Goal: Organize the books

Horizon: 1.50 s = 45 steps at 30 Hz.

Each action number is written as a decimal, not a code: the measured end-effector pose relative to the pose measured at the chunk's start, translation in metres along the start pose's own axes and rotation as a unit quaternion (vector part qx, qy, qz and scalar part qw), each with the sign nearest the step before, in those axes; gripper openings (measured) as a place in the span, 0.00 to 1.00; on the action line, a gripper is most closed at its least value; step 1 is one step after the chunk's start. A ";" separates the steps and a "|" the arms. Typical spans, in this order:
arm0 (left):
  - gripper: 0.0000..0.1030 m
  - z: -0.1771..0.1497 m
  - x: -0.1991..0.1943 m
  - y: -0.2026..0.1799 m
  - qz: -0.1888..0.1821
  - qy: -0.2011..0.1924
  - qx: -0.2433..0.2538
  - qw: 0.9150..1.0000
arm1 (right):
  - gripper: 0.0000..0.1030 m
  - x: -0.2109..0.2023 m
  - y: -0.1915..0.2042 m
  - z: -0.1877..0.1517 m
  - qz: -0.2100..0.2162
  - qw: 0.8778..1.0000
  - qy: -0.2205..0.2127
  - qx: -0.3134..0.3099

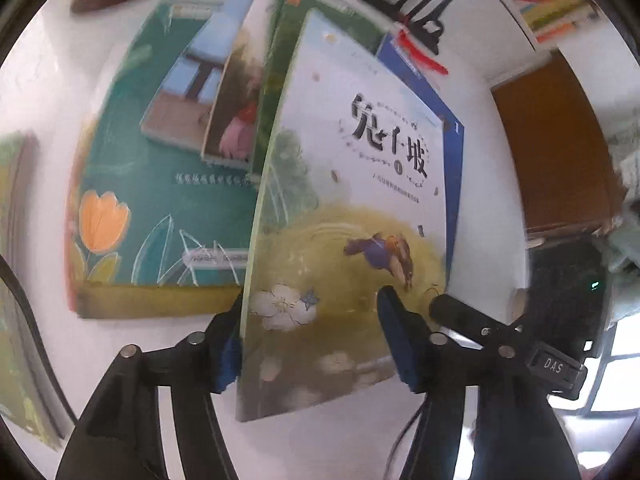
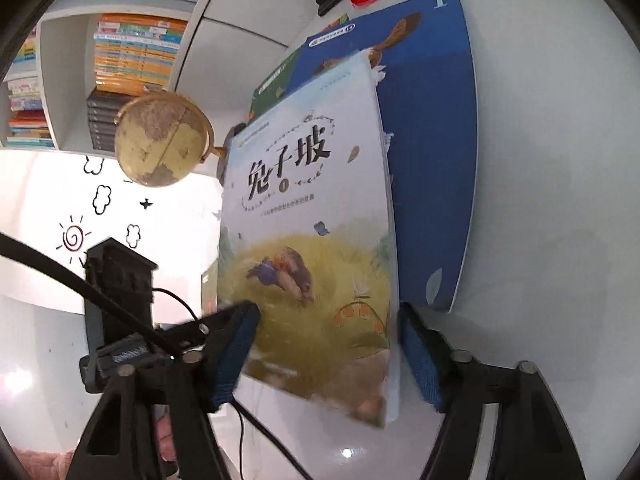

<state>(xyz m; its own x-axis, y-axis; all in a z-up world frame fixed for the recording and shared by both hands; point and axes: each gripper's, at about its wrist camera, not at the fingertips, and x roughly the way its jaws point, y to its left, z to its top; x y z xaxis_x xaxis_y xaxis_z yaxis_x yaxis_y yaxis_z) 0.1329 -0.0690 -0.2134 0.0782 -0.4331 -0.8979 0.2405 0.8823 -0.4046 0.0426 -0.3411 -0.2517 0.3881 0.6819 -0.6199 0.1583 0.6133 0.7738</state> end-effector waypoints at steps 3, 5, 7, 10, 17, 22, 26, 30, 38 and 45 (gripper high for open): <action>0.37 -0.007 -0.016 -0.011 0.048 -0.027 0.057 0.997 | 0.34 -0.004 0.010 -0.008 -0.031 0.998 0.003 -0.048; 0.28 -0.009 -0.027 -0.007 0.040 -0.029 0.055 0.997 | 0.19 -0.020 0.017 -0.013 0.019 0.998 -0.009 -0.060; 0.28 -0.013 -0.039 0.000 0.021 -0.035 0.046 0.998 | 0.14 -0.031 0.022 -0.014 0.044 0.997 -0.020 -0.067; 0.28 -0.023 -0.056 -0.001 0.043 -0.056 0.071 0.995 | 0.13 -0.041 0.049 -0.020 0.018 0.992 -0.029 -0.120; 0.28 -0.035 -0.096 0.005 0.040 -0.103 0.068 0.992 | 0.13 -0.024 0.116 -0.039 -0.061 0.967 -0.008 -0.247; 0.28 -0.032 -0.114 0.020 0.030 -0.140 0.037 0.989 | 0.13 -0.011 0.139 -0.048 -0.061 0.963 0.003 -0.262; 0.28 -0.040 -0.133 0.043 0.029 -0.163 0.011 0.986 | 0.13 0.005 0.155 -0.049 -0.050 0.965 0.020 -0.257; 0.28 -0.051 -0.154 0.070 0.033 -0.184 -0.010 0.982 | 0.13 0.025 0.185 -0.056 -0.040 0.959 0.032 -0.279; 0.28 -0.065 -0.187 0.120 0.039 -0.211 -0.047 0.975 | 0.14 0.078 0.240 -0.067 -0.007 0.949 0.057 -0.311; 0.28 -0.076 -0.200 0.154 0.041 -0.223 -0.073 0.971 | 0.14 0.115 0.271 -0.079 0.008 0.941 0.077 -0.329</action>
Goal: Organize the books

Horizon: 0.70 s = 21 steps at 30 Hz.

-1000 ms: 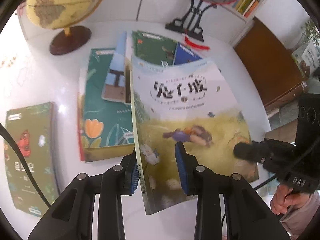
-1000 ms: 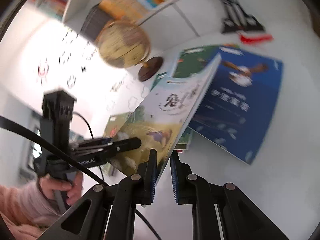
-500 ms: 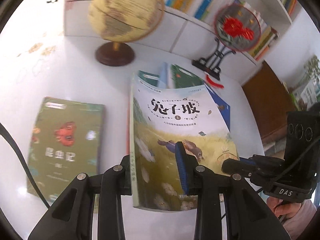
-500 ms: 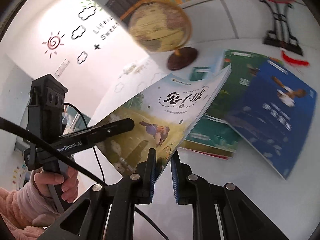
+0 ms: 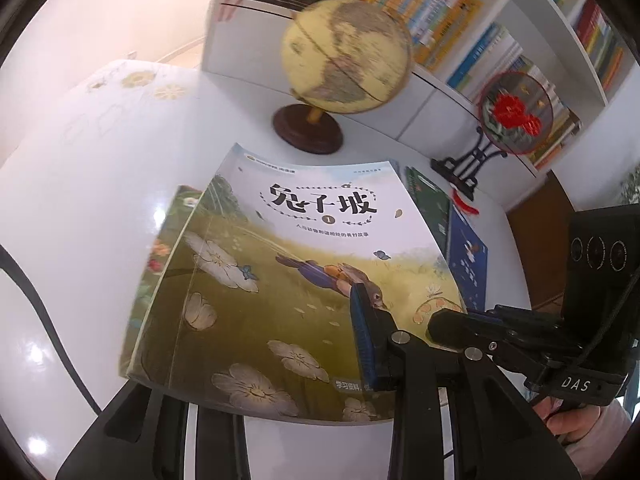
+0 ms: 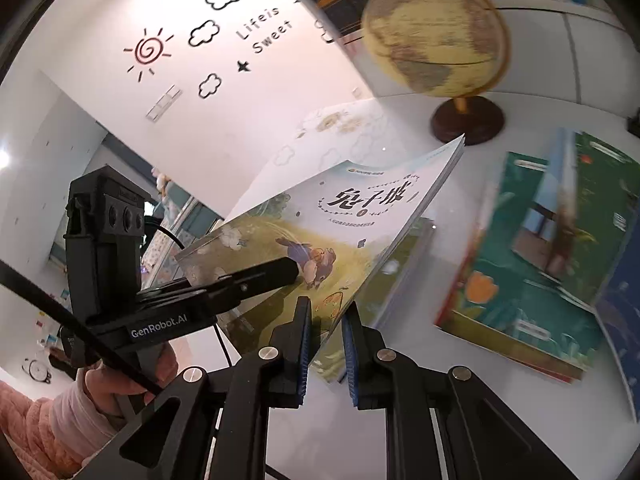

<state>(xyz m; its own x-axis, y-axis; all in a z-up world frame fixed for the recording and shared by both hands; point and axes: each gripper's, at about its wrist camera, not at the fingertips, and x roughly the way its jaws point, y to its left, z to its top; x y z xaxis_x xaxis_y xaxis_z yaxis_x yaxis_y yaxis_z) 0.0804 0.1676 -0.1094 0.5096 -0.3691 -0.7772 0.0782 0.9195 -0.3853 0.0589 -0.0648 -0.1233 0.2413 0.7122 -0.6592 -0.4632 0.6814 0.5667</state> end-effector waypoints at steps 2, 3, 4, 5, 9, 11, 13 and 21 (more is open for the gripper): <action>0.28 -0.001 -0.002 0.010 -0.001 0.000 -0.004 1.000 | 0.14 0.009 0.005 0.002 0.003 1.000 0.005 -0.004; 0.28 -0.001 -0.002 0.014 -0.002 0.001 -0.006 1.000 | 0.14 0.014 0.008 0.003 0.004 1.000 0.007 -0.004; 0.28 -0.001 -0.002 0.019 -0.002 0.002 -0.008 1.000 | 0.14 0.017 0.009 0.003 0.005 1.000 0.008 -0.003; 0.28 -0.001 -0.002 0.023 -0.001 0.004 -0.011 1.000 | 0.14 0.021 0.011 0.002 0.005 1.000 0.011 -0.002; 0.28 -0.002 0.004 0.037 -0.001 0.014 -0.016 1.000 | 0.14 0.034 0.017 0.000 0.001 1.000 0.019 0.003; 0.28 -0.002 0.007 0.042 0.000 0.019 -0.017 1.000 | 0.14 0.041 0.017 -0.001 -0.001 1.000 0.023 0.007; 0.28 -0.001 0.009 0.048 0.000 0.022 -0.017 1.000 | 0.14 0.047 0.018 -0.002 -0.002 1.000 0.026 0.014; 0.28 -0.002 0.023 0.071 -0.008 0.048 -0.031 0.998 | 0.14 0.066 0.025 0.004 -0.013 0.999 0.042 0.020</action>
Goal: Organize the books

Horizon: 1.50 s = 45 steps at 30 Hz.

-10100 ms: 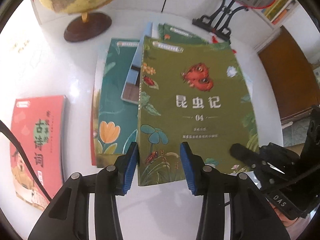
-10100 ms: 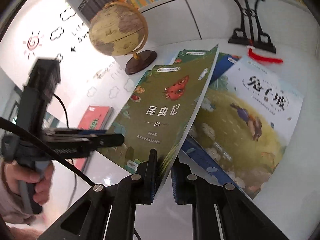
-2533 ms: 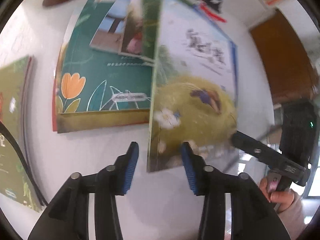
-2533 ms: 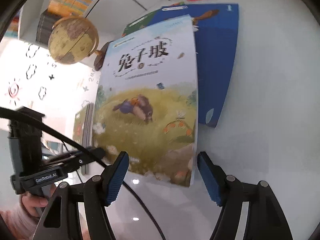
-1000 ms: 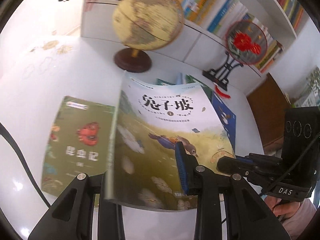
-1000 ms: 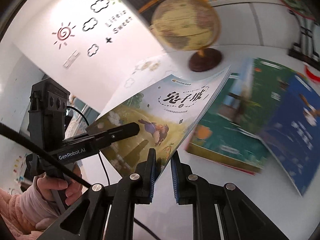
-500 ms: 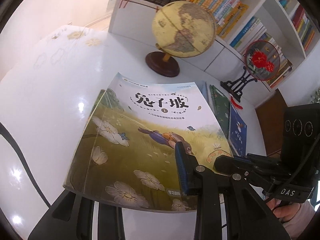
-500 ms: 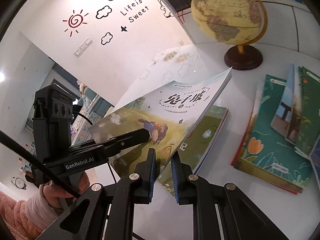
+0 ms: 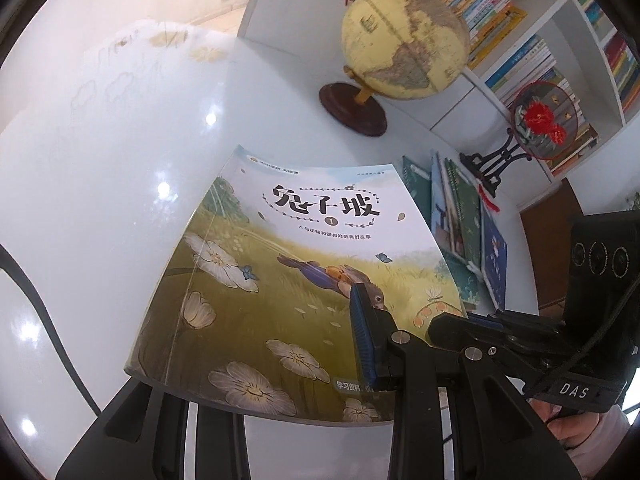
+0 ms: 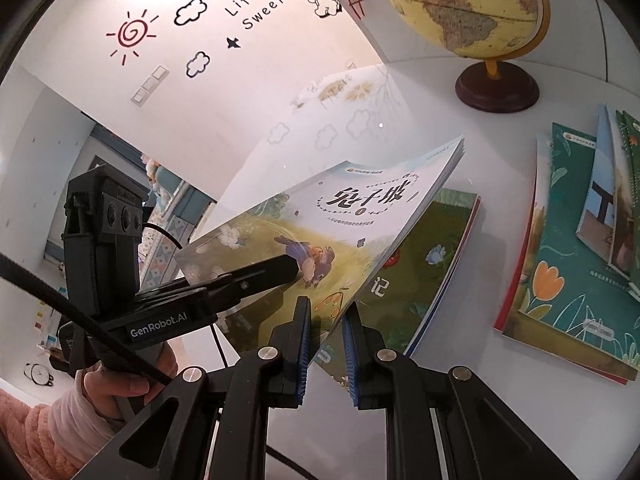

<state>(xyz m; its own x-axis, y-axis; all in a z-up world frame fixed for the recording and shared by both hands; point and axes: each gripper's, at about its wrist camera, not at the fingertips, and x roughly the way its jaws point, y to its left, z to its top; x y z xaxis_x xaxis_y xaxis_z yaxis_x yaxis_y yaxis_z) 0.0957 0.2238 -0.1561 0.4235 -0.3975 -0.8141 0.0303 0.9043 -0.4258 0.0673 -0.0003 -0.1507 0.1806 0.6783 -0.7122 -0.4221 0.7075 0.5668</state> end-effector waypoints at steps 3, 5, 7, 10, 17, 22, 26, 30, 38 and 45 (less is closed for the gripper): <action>0.28 -0.002 0.010 0.005 0.001 0.022 -0.004 1.000 | 0.14 0.007 0.000 -0.001 -0.011 1.000 0.012 0.007; 0.28 -0.002 0.013 0.006 0.007 0.026 -0.005 1.000 | 0.15 0.014 -0.003 -0.004 -0.020 0.999 0.022 0.014; 0.28 -0.004 0.017 0.008 0.010 0.034 -0.007 0.999 | 0.15 0.019 -0.005 -0.005 -0.021 0.999 0.029 0.021; 0.28 -0.006 0.022 0.013 0.010 0.047 -0.016 0.999 | 0.15 0.027 -0.007 -0.006 -0.026 0.998 0.044 0.035; 0.41 -0.020 0.029 0.031 0.041 0.092 -0.038 0.994 | 0.16 0.048 -0.010 -0.010 -0.046 0.994 0.079 0.056; 0.63 -0.028 0.034 0.039 0.084 0.135 -0.025 0.987 | 0.21 0.063 -0.013 -0.007 -0.056 0.990 0.106 0.080; 0.64 -0.033 0.031 0.040 0.116 0.143 -0.013 0.983 | 0.43 0.075 -0.013 -0.005 -0.089 0.983 0.144 0.077; 0.66 -0.036 0.030 0.043 0.137 0.154 -0.010 0.979 | 0.54 0.076 -0.010 -0.002 -0.103 0.981 0.144 0.073; 0.66 -0.040 0.016 0.021 0.157 0.156 0.036 0.974 | 0.54 0.062 -0.022 0.000 -0.097 0.982 0.134 0.095; 0.66 -0.023 0.019 -0.021 0.105 0.143 0.019 0.984 | 0.54 0.024 -0.032 -0.001 -0.130 0.984 0.104 0.062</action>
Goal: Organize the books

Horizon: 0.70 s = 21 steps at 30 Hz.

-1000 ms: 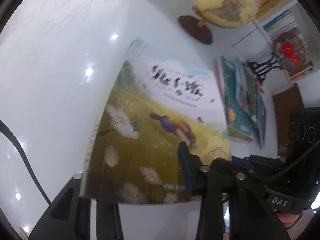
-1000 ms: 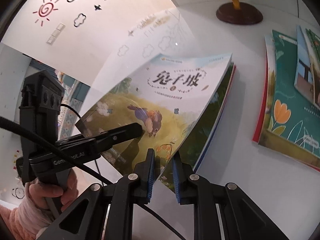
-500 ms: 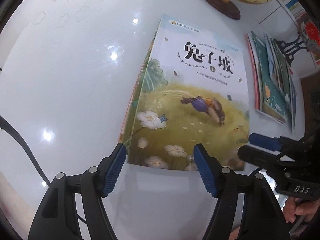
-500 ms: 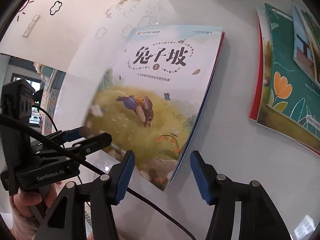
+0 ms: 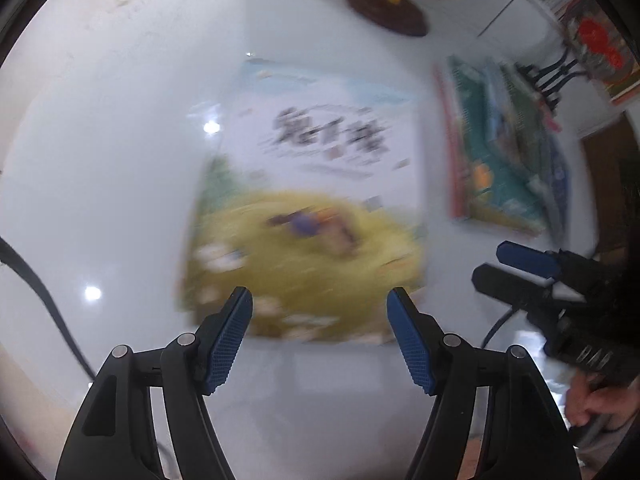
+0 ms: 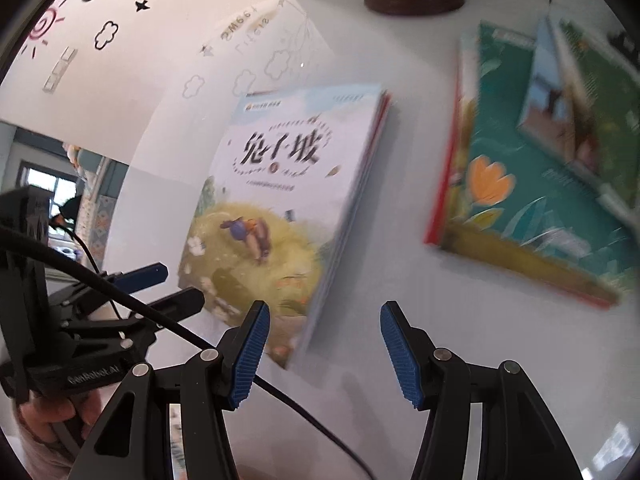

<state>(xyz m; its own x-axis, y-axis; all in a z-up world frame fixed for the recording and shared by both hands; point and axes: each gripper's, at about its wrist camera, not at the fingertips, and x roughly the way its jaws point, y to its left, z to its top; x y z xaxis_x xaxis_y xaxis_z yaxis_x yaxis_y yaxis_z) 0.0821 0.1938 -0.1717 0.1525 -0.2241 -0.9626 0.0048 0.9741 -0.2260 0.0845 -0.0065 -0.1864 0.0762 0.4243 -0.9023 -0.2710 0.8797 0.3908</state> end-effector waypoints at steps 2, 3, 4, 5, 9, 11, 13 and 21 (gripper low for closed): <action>0.66 0.023 -0.003 -0.022 -0.018 -0.004 0.008 1.000 | 0.54 -0.025 -0.004 -0.002 -0.056 0.997 -0.033 -0.050; 0.66 0.038 -0.008 -0.040 -0.013 -0.018 0.022 1.000 | 0.54 -0.036 -0.007 -0.004 -0.081 0.993 -0.047 -0.071; 0.66 0.049 -0.015 -0.055 -0.009 -0.035 0.034 0.999 | 0.54 -0.049 -0.011 -0.006 -0.116 0.986 -0.065 -0.097; 0.66 0.060 -0.022 -0.072 -0.006 -0.055 0.045 0.997 | 0.54 -0.059 -0.017 -0.009 -0.144 0.980 -0.077 -0.114; 0.69 0.081 -0.023 -0.123 0.008 -0.105 0.039 0.994 | 0.54 -0.092 -0.061 -0.025 -0.262 0.946 -0.123 -0.148; 0.69 0.077 -0.012 -0.142 -0.011 -0.106 0.029 0.994 | 0.55 -0.103 -0.086 -0.035 -0.297 0.935 -0.146 -0.129; 0.69 0.068 0.005 -0.167 -0.020 -0.086 0.060 0.994 | 0.55 -0.114 -0.121 -0.047 -0.299 0.937 -0.162 -0.083; 0.69 0.050 0.037 -0.230 0.041 -0.061 0.143 0.987 | 0.55 -0.118 -0.221 -0.066 -0.196 0.961 -0.175 0.090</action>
<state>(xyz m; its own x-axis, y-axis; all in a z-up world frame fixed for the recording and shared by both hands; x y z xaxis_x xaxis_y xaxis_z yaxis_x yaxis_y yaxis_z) 0.1365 -0.0367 -0.1483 0.2826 -0.1555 -0.9465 0.2633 0.9614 -0.0793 0.0717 -0.2659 -0.1782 0.4656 0.0705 -0.8822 0.0127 0.9962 0.0863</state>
